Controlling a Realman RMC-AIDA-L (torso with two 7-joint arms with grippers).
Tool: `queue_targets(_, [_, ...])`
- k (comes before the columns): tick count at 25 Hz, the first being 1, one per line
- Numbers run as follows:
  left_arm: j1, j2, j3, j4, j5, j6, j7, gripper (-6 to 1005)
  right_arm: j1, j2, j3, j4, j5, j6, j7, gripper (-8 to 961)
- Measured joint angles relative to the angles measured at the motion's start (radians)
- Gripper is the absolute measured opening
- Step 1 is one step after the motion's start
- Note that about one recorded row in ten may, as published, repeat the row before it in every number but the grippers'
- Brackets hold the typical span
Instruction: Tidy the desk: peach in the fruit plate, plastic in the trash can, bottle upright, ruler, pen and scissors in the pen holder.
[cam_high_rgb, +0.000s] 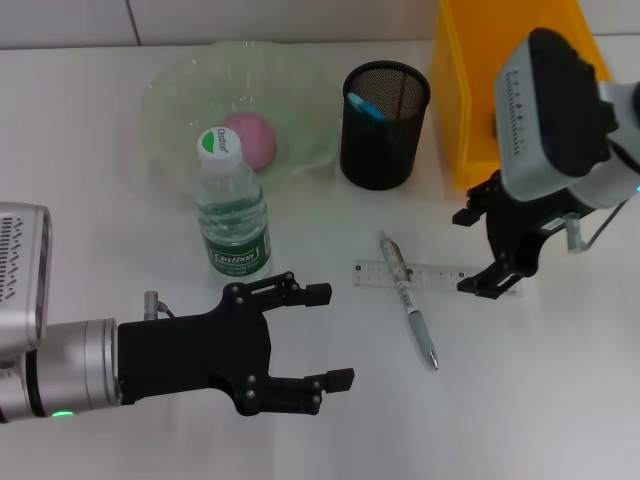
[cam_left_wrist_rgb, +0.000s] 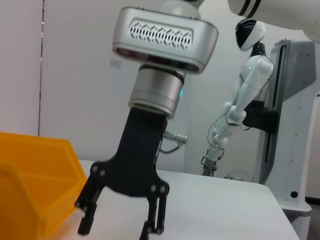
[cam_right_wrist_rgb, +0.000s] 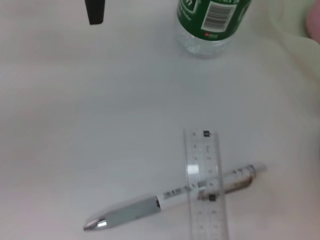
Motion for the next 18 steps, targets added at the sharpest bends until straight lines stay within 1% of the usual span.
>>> queue_targets(4, [0.000,0.000,0.000,0.001,0.000,0.000,-0.007,873,0.024,0.001,-0.037,0.084,0.044,0.061,-0.007,784])
queue_targets(5, [0.000,0.000,0.000,0.001,0.000,0.000,-0.008,873,0.024,0.001,-0.037,0.084,0.044,0.061,-0.007,783])
queue_targets(9, [0.001,0.000,0.002,0.001,0.000,0.000,-0.008,873,0.046,0.002,-0.048,0.151,0.057,0.096,-0.012,779])
queue_targets(15, [0.002,0.000,0.007,0.001,0.000,0.001,-0.008,873,0.056,0.003,-0.056,0.198,0.062,0.138,-0.014,773])
queue_targets(18, [0.002,0.000,0.007,0.001,0.000,0.001,-0.008,873,0.057,0.003,-0.056,0.200,0.062,0.140,-0.014,770])
